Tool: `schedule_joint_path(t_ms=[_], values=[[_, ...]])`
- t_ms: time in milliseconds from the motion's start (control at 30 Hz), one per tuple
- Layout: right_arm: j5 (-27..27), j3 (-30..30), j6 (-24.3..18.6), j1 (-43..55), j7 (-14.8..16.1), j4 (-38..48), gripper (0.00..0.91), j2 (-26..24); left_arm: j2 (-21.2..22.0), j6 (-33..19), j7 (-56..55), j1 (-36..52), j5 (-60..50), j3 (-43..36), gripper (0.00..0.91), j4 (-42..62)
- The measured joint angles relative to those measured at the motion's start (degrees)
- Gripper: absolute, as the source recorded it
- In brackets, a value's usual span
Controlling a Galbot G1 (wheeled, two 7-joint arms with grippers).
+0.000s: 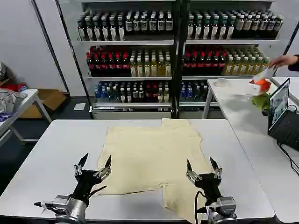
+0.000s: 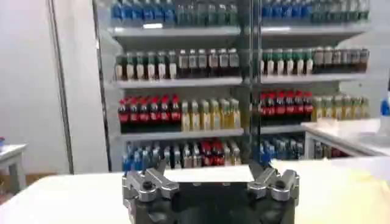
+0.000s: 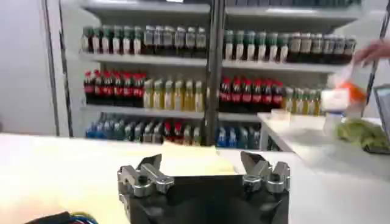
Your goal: Fold and organize the clothes.
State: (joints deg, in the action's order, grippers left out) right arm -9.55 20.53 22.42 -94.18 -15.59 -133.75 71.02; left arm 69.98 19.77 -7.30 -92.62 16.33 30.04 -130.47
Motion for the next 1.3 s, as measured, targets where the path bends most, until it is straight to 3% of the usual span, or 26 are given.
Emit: schedule_joint_path(t_ms=[467,1300], values=[[-2.15,0.11,4.34,-11.10,-1.81,-3.82,0.907,-2.02,-4.96,9.58,-0.29,-4.56,1.18,0.88,0.907,0.54],[-3.64,-1.32,5.88,-16.57,-3.15,-1.79,0.907,-1.48,-7.69,12.93,-0.71,-3.31,4.55,0.77,0.907,5.89]])
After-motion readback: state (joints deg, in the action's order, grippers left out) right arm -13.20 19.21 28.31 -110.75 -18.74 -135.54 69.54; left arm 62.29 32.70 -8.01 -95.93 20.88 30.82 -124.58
